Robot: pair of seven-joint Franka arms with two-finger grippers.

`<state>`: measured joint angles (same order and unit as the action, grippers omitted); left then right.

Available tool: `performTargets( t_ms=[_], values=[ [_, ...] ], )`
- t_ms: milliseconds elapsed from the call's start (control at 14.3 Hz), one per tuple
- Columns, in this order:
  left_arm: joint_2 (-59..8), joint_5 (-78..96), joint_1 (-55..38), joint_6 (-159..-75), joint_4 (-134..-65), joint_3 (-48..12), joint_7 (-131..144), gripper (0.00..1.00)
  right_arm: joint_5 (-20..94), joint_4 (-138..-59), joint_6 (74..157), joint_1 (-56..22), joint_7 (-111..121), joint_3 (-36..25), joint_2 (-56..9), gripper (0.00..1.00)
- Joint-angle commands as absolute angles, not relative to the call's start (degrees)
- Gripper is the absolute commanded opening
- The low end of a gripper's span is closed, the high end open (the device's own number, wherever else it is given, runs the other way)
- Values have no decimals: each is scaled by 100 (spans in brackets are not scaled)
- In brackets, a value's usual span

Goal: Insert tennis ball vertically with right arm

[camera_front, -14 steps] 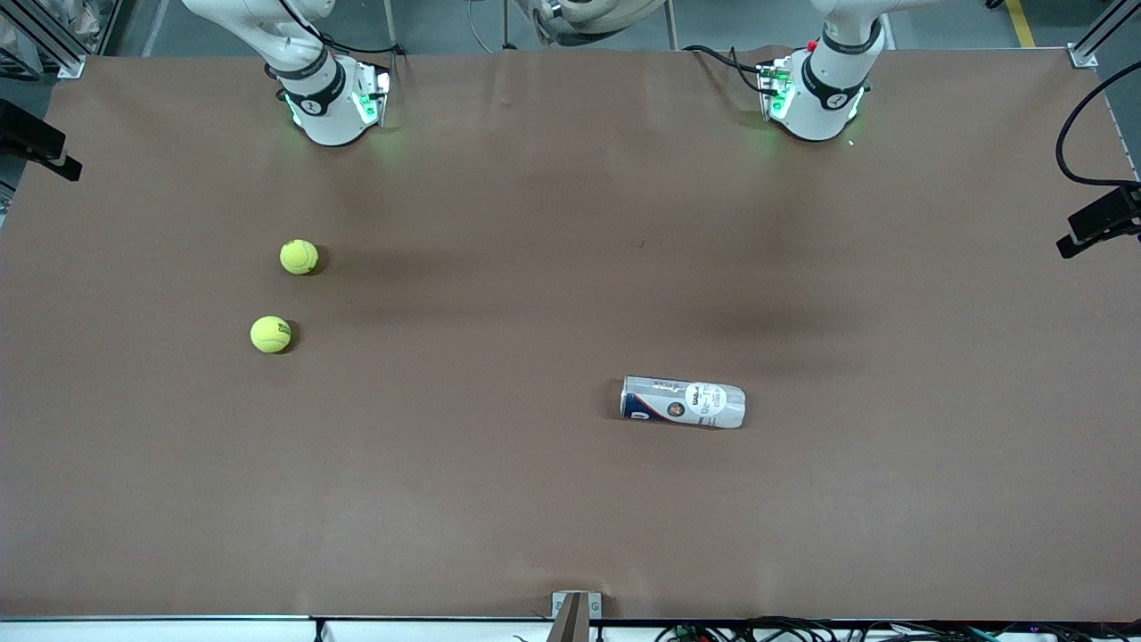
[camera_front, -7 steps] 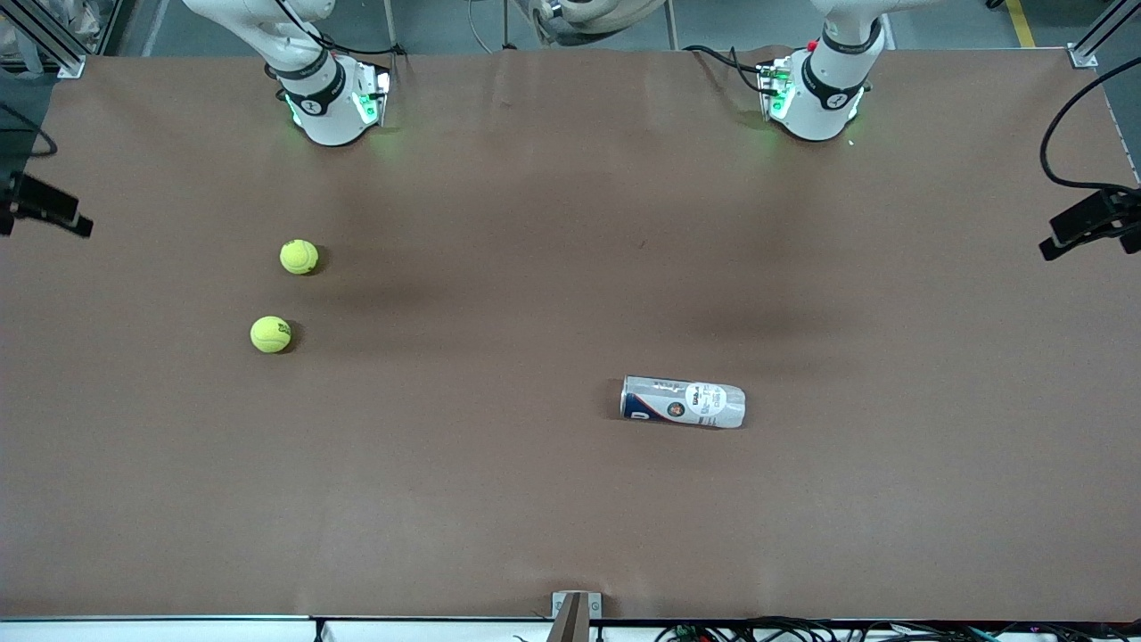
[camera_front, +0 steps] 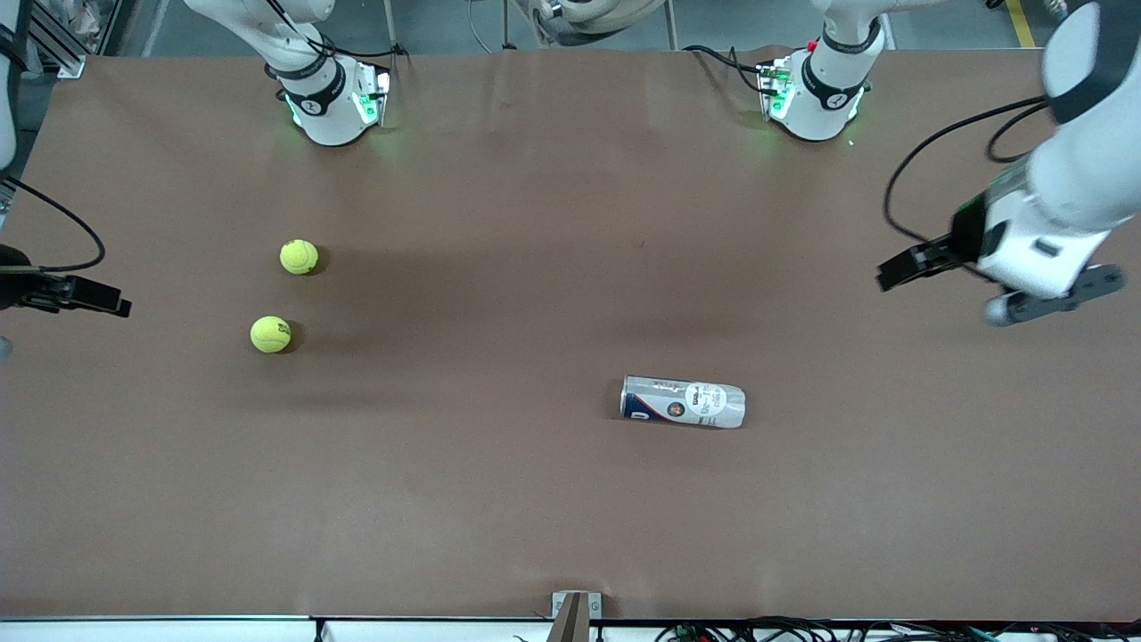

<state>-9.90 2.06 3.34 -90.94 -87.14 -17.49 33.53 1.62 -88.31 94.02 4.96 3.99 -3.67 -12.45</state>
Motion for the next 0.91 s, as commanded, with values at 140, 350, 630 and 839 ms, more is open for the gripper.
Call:
performTargets(
  t_ms=[140,350,630,839],
  values=[
    [-1730,-147,-368,-9123,-8587,-1767,4866,100,290,-11377,10939,457,-201,-299,-125,100],
    [-2310,-422,-957,-9184,-8378,-1731,5920,100,299,-12687,11888,203,-457,-299,263,100],
    [-3101,-756,-1449,-9351,-7806,-1696,7738,100,316,-13656,12698,132,-466,-299,316,100],
    [-3593,-966,-1512,-9605,-7288,-1679,9032,100,316,-14648,14101,132,-475,-290,299,100]
  ],
)
